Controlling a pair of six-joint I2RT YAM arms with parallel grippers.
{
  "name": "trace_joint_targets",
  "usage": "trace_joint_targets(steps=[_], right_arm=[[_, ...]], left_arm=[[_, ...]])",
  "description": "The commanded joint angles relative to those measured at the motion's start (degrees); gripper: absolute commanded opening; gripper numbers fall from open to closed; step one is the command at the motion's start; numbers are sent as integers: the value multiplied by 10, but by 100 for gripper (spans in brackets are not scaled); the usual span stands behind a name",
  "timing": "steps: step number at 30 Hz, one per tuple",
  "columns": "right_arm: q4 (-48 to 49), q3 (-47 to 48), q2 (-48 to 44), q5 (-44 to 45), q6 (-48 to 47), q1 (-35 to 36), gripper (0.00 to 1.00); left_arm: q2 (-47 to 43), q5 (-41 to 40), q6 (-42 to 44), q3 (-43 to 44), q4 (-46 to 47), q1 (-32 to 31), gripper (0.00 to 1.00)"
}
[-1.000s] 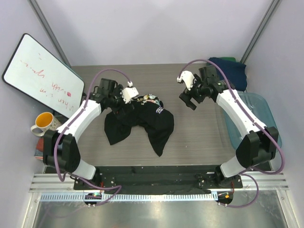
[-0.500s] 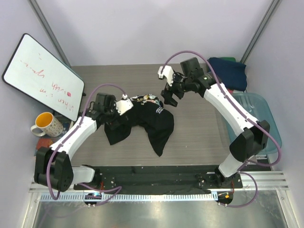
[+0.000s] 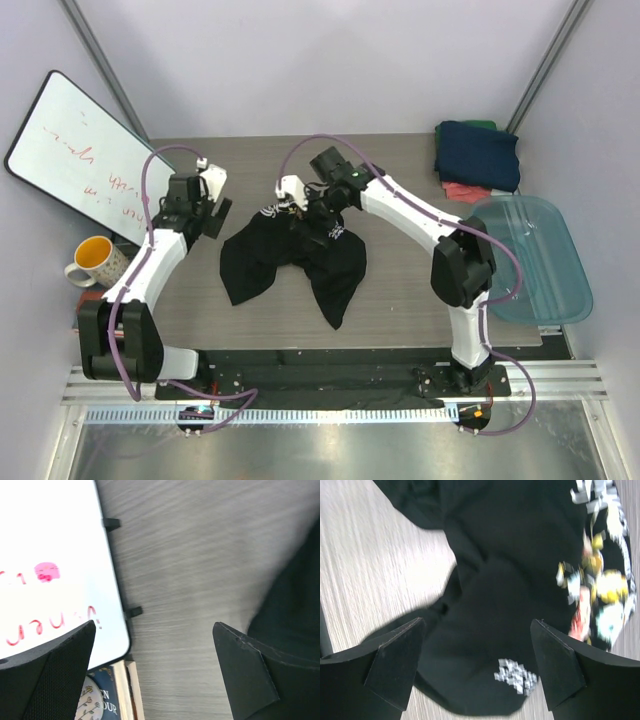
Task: Fold and stack the t-shirts
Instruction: Flatten out the tshirt
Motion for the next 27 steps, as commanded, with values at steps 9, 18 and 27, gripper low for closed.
trace_joint_targets(steps=[9,18,27], right_arm=[[-1,81,61,-53,-14,60,91],[21,76,121,-5,-28,61,89],[70,71,156,31,-24,60,88]], left_arm=[[31,-10,-34,50,36,13,100],[31,17,-54,65,35,13,100],[39,19,-62,68,42,13,100]])
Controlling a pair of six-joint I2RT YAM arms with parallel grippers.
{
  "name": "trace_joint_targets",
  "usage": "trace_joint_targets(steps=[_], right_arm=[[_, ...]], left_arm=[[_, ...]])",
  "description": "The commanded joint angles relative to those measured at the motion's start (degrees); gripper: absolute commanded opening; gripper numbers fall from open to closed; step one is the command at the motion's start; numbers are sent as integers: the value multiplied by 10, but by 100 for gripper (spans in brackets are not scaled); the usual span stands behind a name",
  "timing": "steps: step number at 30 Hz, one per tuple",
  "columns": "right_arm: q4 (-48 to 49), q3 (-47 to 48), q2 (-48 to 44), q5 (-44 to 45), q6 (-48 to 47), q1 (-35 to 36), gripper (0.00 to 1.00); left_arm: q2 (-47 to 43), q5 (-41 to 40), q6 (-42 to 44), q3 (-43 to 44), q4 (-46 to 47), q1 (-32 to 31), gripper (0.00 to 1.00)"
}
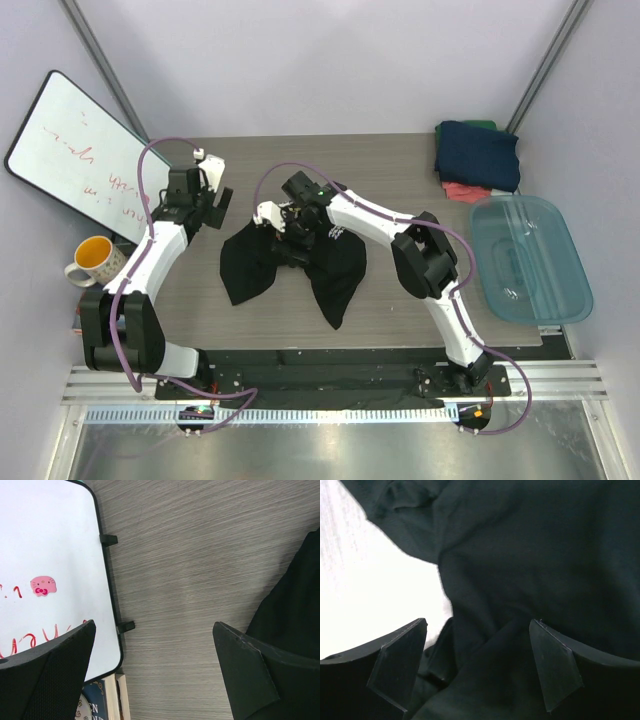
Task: Fold and stack the t-shirts
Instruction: Flatten out the tshirt
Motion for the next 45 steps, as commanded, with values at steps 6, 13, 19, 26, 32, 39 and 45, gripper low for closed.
trace_joint_targets(steps=[6,13,19,26,32,39,45], right_arm=[[55,-11,15,25,3,-1,81],[62,10,22,44,-1,-5,1],[53,34,-35,74,-16,-21,1],[28,79,-146,120,-98,-55,1],[38,92,-208,170,-165,-74,1],[131,32,-278,211,-250,-89,1],[241,-29,-325,200,-281,-114,1]], left_arm=[[3,14,-12,18,33,0,100],[7,20,-15,15,37,0,100],[12,31,-20,18,30,0,100],[21,74,-6,14,15,0,100],[44,116,-3,25,15,-2,100],[86,180,4,59,8,-21,100],[118,314,10,94,-1,-37,100]])
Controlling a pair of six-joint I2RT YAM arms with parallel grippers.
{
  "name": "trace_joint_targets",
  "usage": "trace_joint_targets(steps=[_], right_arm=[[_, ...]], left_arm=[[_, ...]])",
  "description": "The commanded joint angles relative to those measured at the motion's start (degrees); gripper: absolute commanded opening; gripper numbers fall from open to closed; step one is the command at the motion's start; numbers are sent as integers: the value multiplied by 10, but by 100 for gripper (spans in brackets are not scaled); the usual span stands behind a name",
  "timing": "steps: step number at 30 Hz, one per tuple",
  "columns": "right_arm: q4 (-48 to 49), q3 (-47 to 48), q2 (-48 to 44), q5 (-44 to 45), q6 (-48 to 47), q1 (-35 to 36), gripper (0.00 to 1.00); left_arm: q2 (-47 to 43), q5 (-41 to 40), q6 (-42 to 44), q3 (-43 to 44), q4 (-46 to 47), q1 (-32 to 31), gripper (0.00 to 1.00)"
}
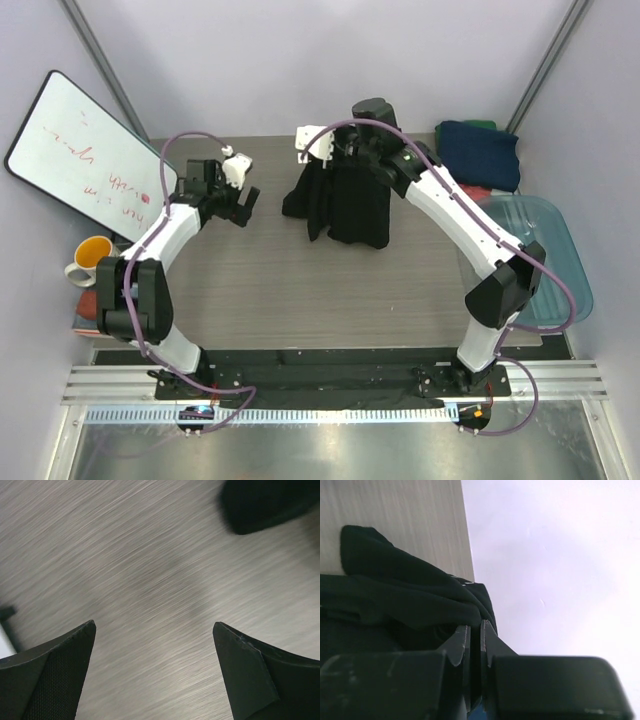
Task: Fold and stack the t-shirts
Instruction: Flatten out the tshirt
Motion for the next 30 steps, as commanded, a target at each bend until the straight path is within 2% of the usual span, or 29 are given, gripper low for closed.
trace_joint_targets(steps=[1,5,11,13,14,18,22,27,30], right_arm=[[126,-29,-53,-3,-55,-17,1],[149,-55,-89,-40,-89,-18,1],[158,-43,-103,-77,-99,-18,1],[142,-53,-117,-94,-109,-18,1],[133,-57,-121,-106,-112,-18,1],[96,-90,-144,-173,-106,-16,1],[89,-156,-177,-205,-104,-16,1],[105,-212,-184,-236,-136,-15,1],[91,-234,-181,-252,-213,-17,1]], left_arm=[[31,124,13,44,9,-15,100],[92,170,4,93,37,-24,100],[196,210,-29,191,104,-34,100],[232,244,-43,252,98,-34,100],[248,294,-47,269,99,-34,100],[317,361,-95,348,121,-38,100],[337,399,-89,381,137,-40,100],[358,521,-114,422,142,-41,100],[364,556,-164,433,139,-42,100]])
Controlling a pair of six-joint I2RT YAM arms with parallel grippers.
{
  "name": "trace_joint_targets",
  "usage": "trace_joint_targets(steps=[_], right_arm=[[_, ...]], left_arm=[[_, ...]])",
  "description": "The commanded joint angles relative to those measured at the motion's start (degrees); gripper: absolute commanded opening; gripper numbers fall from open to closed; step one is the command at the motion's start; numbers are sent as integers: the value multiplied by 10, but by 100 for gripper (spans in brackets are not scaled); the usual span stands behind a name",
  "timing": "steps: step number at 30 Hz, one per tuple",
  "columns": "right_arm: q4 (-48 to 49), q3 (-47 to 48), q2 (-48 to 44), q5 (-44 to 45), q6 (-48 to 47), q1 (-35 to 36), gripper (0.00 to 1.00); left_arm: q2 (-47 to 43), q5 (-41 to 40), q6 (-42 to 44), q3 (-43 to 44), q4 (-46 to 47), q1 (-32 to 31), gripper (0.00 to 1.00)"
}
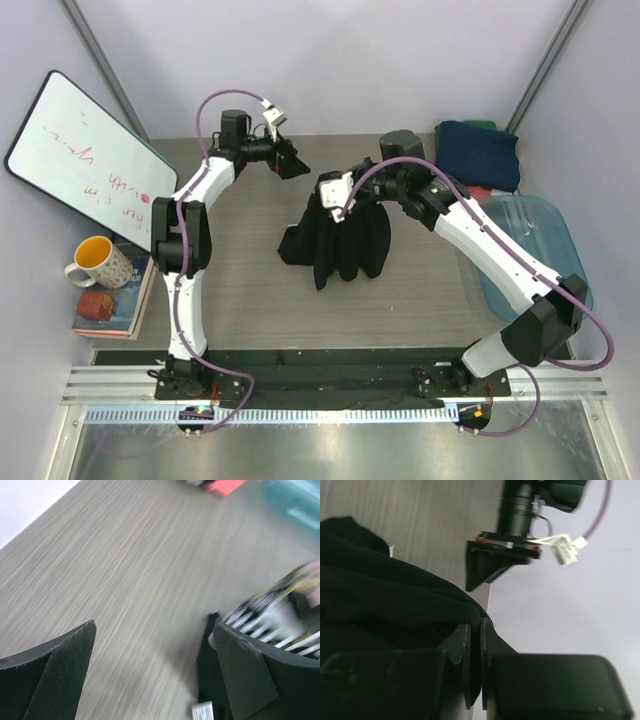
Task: Fold and stack the t-shirts
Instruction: Flatten out the tshirt
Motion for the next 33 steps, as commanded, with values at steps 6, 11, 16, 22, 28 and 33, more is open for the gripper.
trace_joint_targets(steps=[6,11,16,22,28,33], right_arm=[[-339,102,22,-60,-207,-12,1],[-382,13,-16,-42,-204,-18,1],[-361,-90,-57,-36,-176,-20,1],[-296,-147,-80,-31,-137,-20,1],[-268,-169,-88,-42,-125,-21,1],[-250,-178,-100,-44,-119,-20,1]], left_arm=[[-23,148,-23,-11,-12,-3,100],[26,212,-54,50,-54,-5,100],[51,172,-13,62,-145,-26,100],[62,85,192,101,-329,-77,100],[130,44,257,204,-473,-109,100],[141,36,290,229,-540,-127,100]])
